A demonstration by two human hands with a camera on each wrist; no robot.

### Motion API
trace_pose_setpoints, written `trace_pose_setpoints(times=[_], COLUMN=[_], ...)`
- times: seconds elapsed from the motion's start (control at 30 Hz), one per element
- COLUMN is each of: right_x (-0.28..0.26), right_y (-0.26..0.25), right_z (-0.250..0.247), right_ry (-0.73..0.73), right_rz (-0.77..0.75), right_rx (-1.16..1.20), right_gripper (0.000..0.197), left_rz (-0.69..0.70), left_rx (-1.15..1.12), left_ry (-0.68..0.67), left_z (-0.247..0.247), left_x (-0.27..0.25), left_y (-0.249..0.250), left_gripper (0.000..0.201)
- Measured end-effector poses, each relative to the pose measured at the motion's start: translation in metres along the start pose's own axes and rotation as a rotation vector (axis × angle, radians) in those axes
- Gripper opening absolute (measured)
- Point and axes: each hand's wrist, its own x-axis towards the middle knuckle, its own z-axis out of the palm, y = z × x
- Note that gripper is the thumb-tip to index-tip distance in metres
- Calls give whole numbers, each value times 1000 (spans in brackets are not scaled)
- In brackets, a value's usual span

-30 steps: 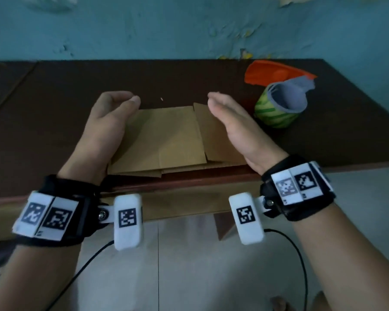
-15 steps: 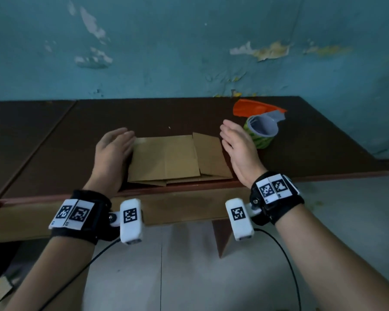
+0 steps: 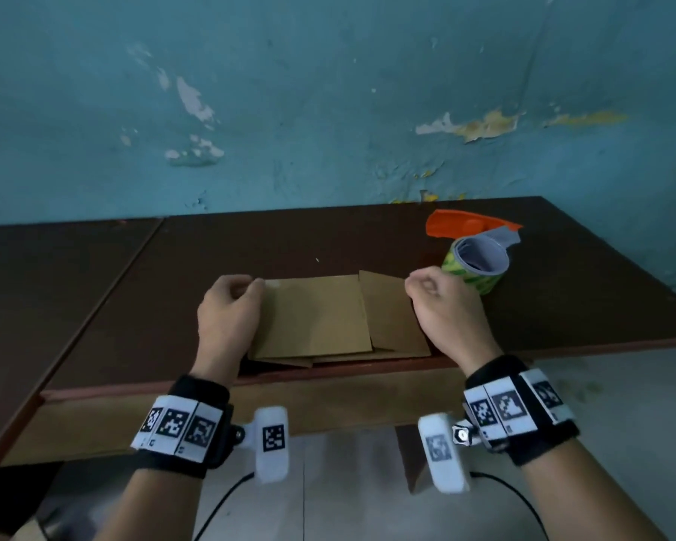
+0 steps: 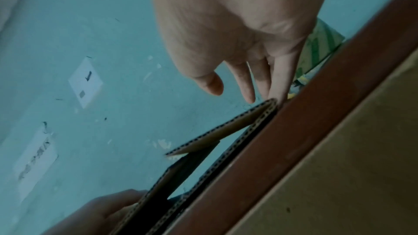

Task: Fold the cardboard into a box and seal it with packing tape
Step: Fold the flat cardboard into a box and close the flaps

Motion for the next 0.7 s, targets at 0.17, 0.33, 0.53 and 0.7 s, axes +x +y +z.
trace_pose_setpoints(times=[0.17, 0.33, 0.53, 0.7], right_x=[5, 10, 10, 1], right_y=[-4, -10, -20, -26], right_z=[14, 29, 24, 24], right_ry=[-99, -31, 19, 5], right_rz=[79, 137, 90, 33], right_rx=[325, 610, 951, 1012], right_gripper=[37, 60, 41, 37], left_rz=[-36, -16, 152, 215], left_rx=[-16, -294, -440, -477], left_ry=[-66, -73, -75, -166], left_z=[9, 12, 16, 26], left_x=[1, -9, -22, -27], left_y=[7, 22, 34, 28], left_gripper=[33, 40, 31, 53])
